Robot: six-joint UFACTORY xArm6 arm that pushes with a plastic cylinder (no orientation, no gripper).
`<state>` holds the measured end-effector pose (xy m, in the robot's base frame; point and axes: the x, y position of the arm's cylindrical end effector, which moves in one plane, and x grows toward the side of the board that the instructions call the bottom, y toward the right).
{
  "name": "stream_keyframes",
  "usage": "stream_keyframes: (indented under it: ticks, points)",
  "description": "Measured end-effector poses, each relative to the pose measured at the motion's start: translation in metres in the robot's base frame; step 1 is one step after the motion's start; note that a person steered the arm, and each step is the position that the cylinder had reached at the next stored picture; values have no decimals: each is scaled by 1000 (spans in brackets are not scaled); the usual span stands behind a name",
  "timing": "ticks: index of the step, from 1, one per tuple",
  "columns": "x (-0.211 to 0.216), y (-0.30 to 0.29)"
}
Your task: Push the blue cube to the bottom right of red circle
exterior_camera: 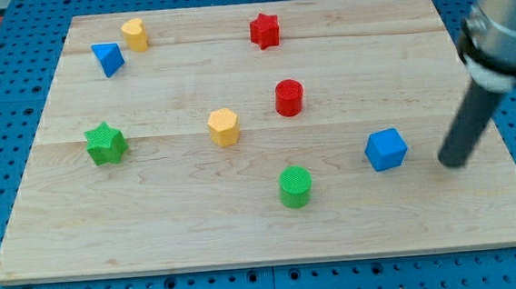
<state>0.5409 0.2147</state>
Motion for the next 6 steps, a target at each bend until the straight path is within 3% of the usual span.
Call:
stream_keyframes:
  ticks: [1, 2, 3, 6]
  points:
    - [-17, -52]
    - [-76, -65]
    - [-108, -101]
    - [-108, -131]
